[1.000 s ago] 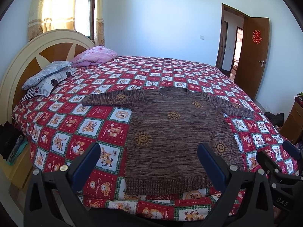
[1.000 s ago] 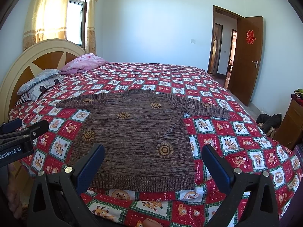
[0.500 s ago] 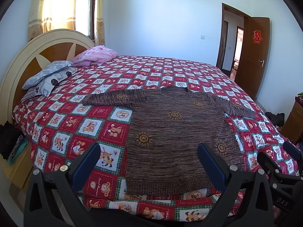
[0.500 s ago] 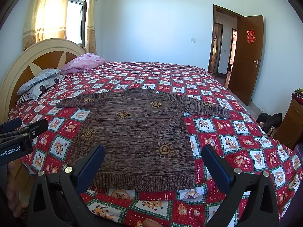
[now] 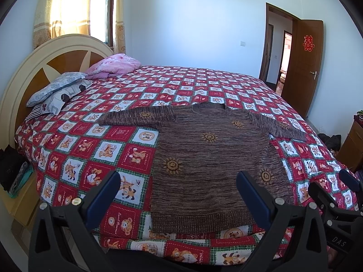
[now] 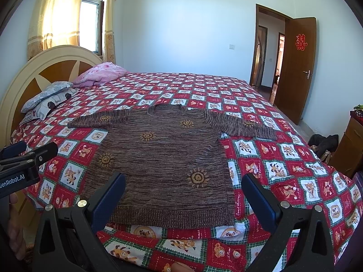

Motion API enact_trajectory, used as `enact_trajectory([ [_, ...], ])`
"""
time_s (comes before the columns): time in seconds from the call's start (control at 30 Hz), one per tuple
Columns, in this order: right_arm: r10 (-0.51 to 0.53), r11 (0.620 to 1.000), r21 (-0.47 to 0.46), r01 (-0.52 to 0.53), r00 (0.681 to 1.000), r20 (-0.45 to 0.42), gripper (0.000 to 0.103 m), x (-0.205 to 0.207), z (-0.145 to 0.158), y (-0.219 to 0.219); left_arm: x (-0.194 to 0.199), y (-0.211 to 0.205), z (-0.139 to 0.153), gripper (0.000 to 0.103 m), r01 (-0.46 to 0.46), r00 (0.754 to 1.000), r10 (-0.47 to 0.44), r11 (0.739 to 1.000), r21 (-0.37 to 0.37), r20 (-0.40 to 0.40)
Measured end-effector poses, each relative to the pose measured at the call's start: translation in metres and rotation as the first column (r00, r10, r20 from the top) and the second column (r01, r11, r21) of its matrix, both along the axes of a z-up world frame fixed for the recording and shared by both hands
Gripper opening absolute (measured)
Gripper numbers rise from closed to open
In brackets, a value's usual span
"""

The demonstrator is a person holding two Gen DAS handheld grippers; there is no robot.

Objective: Fold small clothes

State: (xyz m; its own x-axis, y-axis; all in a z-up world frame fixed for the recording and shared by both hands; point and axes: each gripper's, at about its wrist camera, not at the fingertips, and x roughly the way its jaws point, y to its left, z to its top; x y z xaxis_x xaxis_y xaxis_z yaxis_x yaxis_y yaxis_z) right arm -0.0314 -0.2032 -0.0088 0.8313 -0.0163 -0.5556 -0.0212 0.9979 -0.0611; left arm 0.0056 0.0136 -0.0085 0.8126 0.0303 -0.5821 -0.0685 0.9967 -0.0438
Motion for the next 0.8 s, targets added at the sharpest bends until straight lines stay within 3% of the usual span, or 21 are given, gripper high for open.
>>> enact_trajectory([
  [0.8, 0.009, 1.0, -0.005, -0.009, 1.0, 0.005, 0.102, 0.0057, -0.0062, -0.0041, 0.004, 0.0012, -0.0069, 0.103, 0.002, 1.0, -0.002, 1.0, 0.012, -0.007],
])
